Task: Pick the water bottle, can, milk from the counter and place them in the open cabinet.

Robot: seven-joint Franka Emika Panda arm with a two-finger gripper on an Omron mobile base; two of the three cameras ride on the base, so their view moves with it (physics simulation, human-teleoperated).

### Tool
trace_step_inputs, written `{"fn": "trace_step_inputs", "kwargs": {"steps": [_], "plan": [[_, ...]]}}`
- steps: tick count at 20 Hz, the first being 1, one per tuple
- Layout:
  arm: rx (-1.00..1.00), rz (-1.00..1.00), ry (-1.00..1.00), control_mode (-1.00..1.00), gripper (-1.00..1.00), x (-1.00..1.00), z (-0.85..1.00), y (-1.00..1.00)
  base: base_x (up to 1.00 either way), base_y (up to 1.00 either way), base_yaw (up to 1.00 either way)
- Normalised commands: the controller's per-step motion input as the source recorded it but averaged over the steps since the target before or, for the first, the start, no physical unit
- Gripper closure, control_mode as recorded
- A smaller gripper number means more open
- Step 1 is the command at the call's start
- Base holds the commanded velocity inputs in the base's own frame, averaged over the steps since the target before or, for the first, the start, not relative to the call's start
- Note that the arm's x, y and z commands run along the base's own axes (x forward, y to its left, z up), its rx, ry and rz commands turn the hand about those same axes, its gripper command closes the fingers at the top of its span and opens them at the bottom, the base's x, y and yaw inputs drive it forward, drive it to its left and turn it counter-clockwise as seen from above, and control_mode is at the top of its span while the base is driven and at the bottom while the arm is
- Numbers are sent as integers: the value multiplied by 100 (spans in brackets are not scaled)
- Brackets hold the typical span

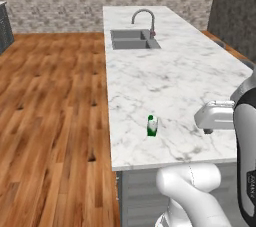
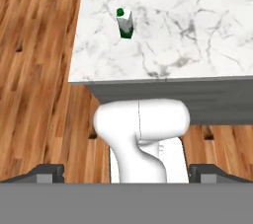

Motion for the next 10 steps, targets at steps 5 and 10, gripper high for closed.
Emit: {"fn": "trace_step_inputs", "kwargs": {"steps": [5,10], "plan": [[0,3,0,-100,-100,47,0,-12,0,0,0],[0,21,-1,-100,-100,88,-5,-13,0,0,0]]}}
